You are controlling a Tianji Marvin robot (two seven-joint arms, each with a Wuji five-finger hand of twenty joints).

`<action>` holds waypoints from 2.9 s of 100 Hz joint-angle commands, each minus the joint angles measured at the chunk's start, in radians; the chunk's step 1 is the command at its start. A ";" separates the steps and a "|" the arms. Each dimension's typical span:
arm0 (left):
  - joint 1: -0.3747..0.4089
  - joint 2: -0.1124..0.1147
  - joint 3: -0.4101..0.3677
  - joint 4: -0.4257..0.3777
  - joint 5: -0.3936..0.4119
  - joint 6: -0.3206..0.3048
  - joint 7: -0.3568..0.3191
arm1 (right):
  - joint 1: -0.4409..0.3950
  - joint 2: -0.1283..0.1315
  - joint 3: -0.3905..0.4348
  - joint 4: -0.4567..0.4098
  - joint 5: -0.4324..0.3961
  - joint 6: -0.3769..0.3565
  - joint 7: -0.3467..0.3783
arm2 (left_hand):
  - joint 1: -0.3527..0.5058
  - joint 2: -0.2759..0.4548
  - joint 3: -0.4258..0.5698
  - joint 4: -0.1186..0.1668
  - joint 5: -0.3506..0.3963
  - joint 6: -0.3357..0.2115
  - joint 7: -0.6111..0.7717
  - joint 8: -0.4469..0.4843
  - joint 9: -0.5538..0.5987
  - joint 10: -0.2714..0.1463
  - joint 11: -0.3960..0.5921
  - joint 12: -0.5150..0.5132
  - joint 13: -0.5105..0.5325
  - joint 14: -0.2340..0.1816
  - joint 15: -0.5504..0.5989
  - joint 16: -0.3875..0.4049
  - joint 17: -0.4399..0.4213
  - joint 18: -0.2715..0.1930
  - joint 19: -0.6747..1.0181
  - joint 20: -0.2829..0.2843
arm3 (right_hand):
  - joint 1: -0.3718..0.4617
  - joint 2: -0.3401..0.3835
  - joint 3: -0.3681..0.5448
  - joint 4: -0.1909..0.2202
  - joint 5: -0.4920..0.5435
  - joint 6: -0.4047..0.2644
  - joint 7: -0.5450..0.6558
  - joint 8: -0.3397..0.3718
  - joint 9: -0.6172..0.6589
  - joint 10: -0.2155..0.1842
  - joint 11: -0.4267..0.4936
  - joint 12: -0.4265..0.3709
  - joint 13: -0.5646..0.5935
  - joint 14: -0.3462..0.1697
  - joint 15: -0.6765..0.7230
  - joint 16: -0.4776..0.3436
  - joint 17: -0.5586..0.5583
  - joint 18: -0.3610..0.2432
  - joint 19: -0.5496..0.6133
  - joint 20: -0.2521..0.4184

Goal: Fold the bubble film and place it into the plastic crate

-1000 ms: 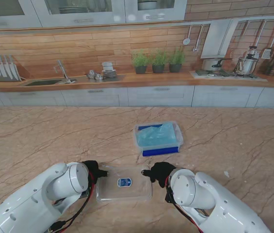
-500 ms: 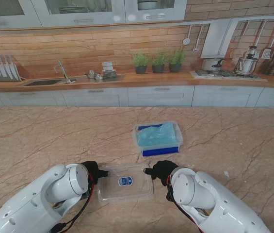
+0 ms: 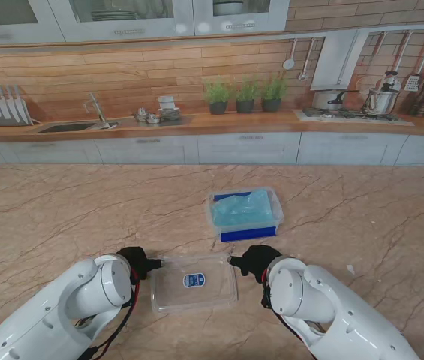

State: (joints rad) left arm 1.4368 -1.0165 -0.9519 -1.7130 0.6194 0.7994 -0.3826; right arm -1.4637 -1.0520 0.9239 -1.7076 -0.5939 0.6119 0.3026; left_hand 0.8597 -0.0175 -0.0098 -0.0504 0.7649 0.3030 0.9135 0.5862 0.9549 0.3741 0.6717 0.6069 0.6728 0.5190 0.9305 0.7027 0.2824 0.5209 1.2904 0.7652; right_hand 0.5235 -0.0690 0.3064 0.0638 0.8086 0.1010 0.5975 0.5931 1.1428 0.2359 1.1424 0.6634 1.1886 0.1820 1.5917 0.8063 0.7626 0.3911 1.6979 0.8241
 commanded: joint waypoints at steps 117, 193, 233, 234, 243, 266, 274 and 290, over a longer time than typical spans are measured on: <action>-0.214 0.022 0.287 0.094 -0.074 0.126 -0.020 | 0.245 0.028 -0.284 0.103 0.070 0.136 0.108 | -0.074 0.163 -0.026 0.013 -0.062 0.059 -0.147 -0.009 -0.097 0.055 -0.108 -0.062 -0.069 0.065 -0.055 -0.052 -0.054 -0.009 -0.018 -0.032 | -0.081 0.008 0.024 -0.019 0.047 0.103 0.106 0.203 -0.034 0.201 0.022 -0.011 0.027 0.027 -0.036 -0.018 -0.040 -0.126 0.078 0.021; -0.199 -0.021 0.262 0.113 -0.198 0.096 0.026 | 0.272 0.000 -0.291 0.134 0.193 0.123 0.085 | -0.065 0.162 -0.024 0.014 -0.066 0.050 -0.130 -0.008 -0.094 0.049 -0.099 -0.062 -0.063 0.062 -0.045 -0.056 -0.043 -0.012 -0.012 -0.030 | -0.087 0.010 0.028 -0.022 0.064 0.132 0.071 0.150 -0.020 0.201 0.036 -0.015 0.049 0.016 -0.021 -0.032 -0.015 -0.131 0.097 0.006; -0.134 -0.032 0.186 0.074 -0.203 0.041 0.041 | 0.233 -0.014 -0.235 0.120 0.238 0.118 0.060 | -0.054 0.158 -0.022 0.016 -0.023 0.027 -0.069 0.017 -0.042 0.033 -0.077 -0.064 -0.021 0.063 -0.026 -0.060 -0.015 -0.002 0.004 -0.022 | -0.085 0.008 0.028 -0.022 0.060 0.150 0.050 0.127 -0.017 0.204 0.039 -0.017 0.056 0.017 -0.017 -0.038 -0.006 -0.129 0.103 0.000; -0.132 -0.032 0.184 0.073 -0.203 0.039 0.042 | 0.231 -0.015 -0.233 0.119 0.240 0.118 0.059 | -0.054 0.158 -0.022 0.016 -0.022 0.026 -0.068 0.017 -0.041 0.032 -0.077 -0.064 -0.020 0.063 -0.026 -0.060 -0.014 -0.003 0.004 -0.021 | -0.085 0.008 0.028 -0.022 0.060 0.150 0.049 0.126 -0.018 0.204 0.039 -0.017 0.056 0.017 -0.017 -0.038 -0.006 -0.129 0.103 0.000; -0.117 -0.034 0.167 0.062 -0.203 0.027 0.046 | 0.219 -0.017 -0.214 0.113 0.255 0.117 0.054 | -0.053 0.158 -0.022 0.016 -0.018 0.022 -0.062 0.018 -0.037 0.028 -0.076 -0.065 -0.016 0.062 -0.024 -0.061 -0.012 -0.002 0.006 -0.020 | -0.083 0.008 0.029 -0.022 0.064 0.150 0.046 0.122 -0.017 0.205 0.041 -0.016 0.056 0.016 -0.015 -0.038 -0.006 -0.129 0.104 -0.001; -0.072 -0.041 0.117 0.027 -0.211 -0.010 0.059 | 0.195 -0.018 -0.177 0.090 0.281 0.107 0.055 | -0.049 0.156 -0.022 0.016 -0.009 0.017 -0.050 0.019 -0.026 0.026 -0.069 -0.063 -0.010 0.063 -0.019 -0.061 -0.009 0.000 0.007 -0.018 | -0.079 0.008 0.028 -0.022 0.072 0.147 0.046 0.119 -0.014 0.207 0.045 -0.016 0.059 0.017 -0.009 -0.038 -0.003 -0.128 0.108 -0.002; -0.058 -0.041 0.104 0.013 -0.206 -0.022 0.060 | 0.191 -0.018 -0.171 0.083 0.281 0.102 0.055 | -0.049 0.156 -0.022 0.017 -0.008 0.017 -0.048 0.019 -0.026 0.027 -0.070 -0.063 -0.009 0.064 -0.018 -0.061 -0.007 0.000 0.008 -0.018 | -0.078 0.007 0.028 -0.022 0.072 0.146 0.045 0.119 -0.014 0.207 0.045 -0.016 0.059 0.017 -0.009 -0.039 -0.003 -0.128 0.108 -0.002; -0.023 -0.041 0.070 -0.021 -0.194 -0.046 0.063 | 0.181 -0.016 -0.160 0.066 0.278 0.094 0.057 | -0.049 0.153 -0.022 0.016 -0.008 0.018 -0.049 0.018 -0.026 0.027 -0.070 -0.063 -0.011 0.065 -0.018 -0.062 -0.008 0.003 0.007 -0.017 | -0.076 0.005 0.027 -0.022 0.074 0.143 0.044 0.119 -0.016 0.207 0.044 -0.016 0.059 0.017 -0.008 -0.040 -0.003 -0.128 0.108 -0.002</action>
State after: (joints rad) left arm 1.3866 -1.0314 -0.8932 -1.6920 0.4363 0.7790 -0.3064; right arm -1.2732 -1.0431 0.7718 -1.5978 -0.3260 0.7287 0.3509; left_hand 0.8010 0.0986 -0.0223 -0.0483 0.7308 0.5585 0.8117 0.6000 0.9220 0.5053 0.6914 0.5840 0.6427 0.5643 0.9305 0.6718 0.2669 0.5469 1.2823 0.7494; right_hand 0.4717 -0.0782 0.3275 0.0657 0.9081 0.3290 0.7255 0.7307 1.1088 0.2755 1.1253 0.6495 1.1594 0.2067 1.5439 0.7745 0.7271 0.3945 1.6848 0.8232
